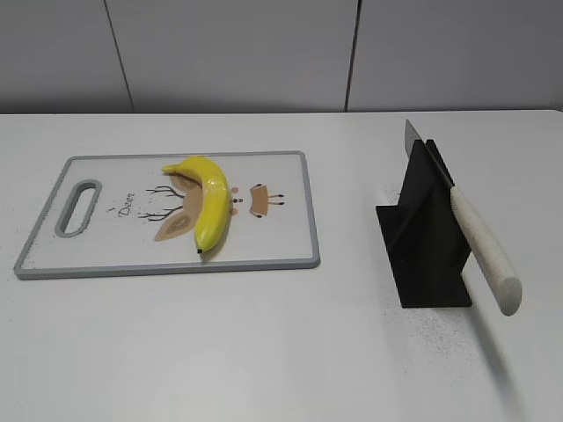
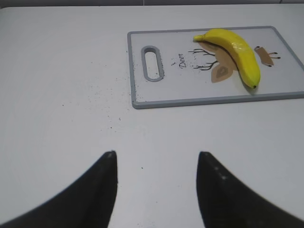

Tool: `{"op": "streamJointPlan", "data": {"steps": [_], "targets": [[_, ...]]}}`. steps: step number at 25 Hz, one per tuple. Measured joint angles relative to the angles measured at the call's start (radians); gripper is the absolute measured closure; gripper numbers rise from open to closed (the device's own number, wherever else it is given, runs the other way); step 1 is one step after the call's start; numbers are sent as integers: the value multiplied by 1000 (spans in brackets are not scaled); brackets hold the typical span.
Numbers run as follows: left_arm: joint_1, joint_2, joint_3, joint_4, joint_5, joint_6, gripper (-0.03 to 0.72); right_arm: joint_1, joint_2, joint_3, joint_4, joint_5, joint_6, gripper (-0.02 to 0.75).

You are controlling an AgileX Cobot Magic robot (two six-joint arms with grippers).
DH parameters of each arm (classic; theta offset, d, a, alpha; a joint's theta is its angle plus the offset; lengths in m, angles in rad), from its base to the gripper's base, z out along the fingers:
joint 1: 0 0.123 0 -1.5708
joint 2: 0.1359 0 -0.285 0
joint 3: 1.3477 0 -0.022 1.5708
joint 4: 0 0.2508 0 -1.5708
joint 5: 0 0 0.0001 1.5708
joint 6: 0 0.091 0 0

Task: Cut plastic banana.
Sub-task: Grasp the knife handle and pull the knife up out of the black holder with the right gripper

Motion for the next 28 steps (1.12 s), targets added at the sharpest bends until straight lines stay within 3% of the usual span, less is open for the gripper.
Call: {"op": "streamJointPlan", "data": {"steps": [9, 21, 28], "targets": [[0, 0, 0, 0, 0, 0, 162, 19, 316, -179, 27, 52, 37, 146], [0, 0, 0, 0, 0, 0, 162, 241, 715, -346, 61, 91, 107, 184], [0, 0, 0, 0, 0, 0, 162, 252, 972, -410, 104, 84, 109, 197]]}}
